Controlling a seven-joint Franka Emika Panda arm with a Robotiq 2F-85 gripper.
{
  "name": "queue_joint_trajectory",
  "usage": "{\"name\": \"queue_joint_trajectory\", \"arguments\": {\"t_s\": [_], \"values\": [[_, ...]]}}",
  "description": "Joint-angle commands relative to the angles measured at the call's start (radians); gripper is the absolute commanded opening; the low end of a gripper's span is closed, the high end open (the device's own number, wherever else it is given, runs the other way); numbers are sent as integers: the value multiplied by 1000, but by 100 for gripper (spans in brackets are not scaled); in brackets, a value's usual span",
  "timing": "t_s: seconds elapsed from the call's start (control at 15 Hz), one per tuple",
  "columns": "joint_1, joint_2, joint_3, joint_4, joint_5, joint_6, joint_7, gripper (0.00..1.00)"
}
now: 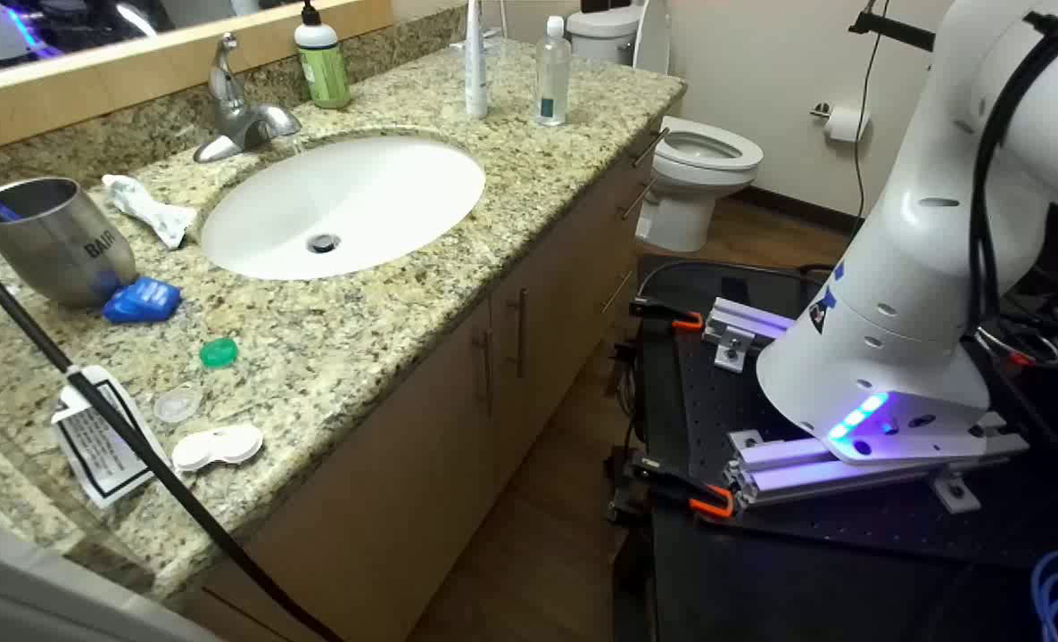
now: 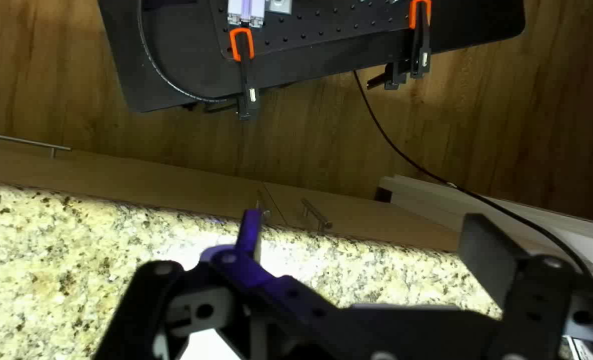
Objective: Turn off the faucet
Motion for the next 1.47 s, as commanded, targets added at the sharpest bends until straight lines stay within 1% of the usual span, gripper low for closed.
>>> {"name": "queue_joint_trajectory", "arguments": {"t_s": [0.0,0.07,0.13,0.2,0.27,0.33,0.4,0.53,0.6,0.67,0.73,0.93,1.07,1.2,1.27,1.33,1.4], "values": [[-15,3,12,1,6,-1,-7,100],[-18,25,17,19,-23,32,-8,100],[-19,42,20,39,-38,39,-6,100],[-10,64,14,81,-15,14,-5,100],[25,86,-11,145,99,-127,-27,100],[-14,24,12,44,24,-11,-9,100],[-9,36,12,76,64,-61,-12,100],[1,55,13,117,88,-101,-13,100],[-4,5,35,39,9,39,-49,100],[-2,34,33,14,-14,125,-56,100],[7,94,25,31,-44,204,-81,100],[18,213,18,56,-104,459,-117,100],[22,307,16,100,-96,644,-117,100],[23,395,-7,132,12,819,-81,100],[19,384,3,151,52,814,-46,100],[6,340,22,95,3,783,-75,100],[5,368,21,117,28,805,-64,100]]}}
